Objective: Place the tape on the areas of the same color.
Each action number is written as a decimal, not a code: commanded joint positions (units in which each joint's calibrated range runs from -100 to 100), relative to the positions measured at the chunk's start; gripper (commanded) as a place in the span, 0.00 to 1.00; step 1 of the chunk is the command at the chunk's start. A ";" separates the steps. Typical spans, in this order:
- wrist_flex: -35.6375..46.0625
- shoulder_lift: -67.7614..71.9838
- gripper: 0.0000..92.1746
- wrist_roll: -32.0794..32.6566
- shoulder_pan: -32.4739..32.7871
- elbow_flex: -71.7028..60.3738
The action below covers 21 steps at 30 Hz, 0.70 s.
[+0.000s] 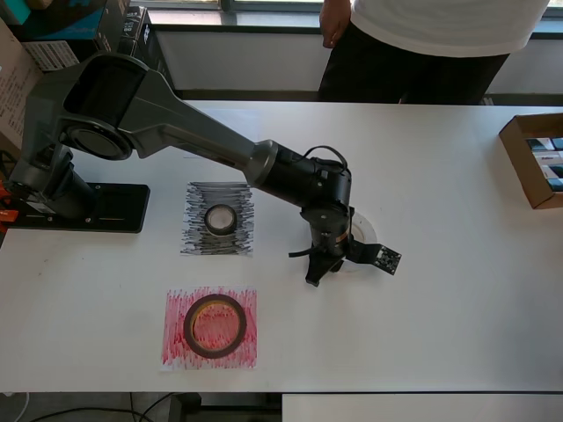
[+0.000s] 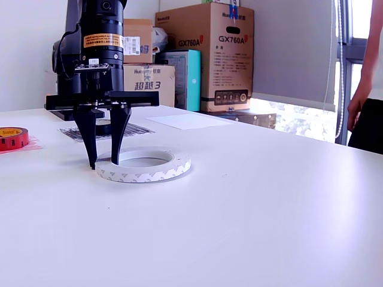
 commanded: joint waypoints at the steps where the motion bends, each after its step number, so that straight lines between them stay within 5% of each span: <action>1: -0.07 -1.10 0.00 -0.97 0.43 -0.78; 11: -0.74 -16.44 0.00 -10.47 5.64 5.21; 21: -7.53 -30.38 0.00 -18.41 18.82 22.75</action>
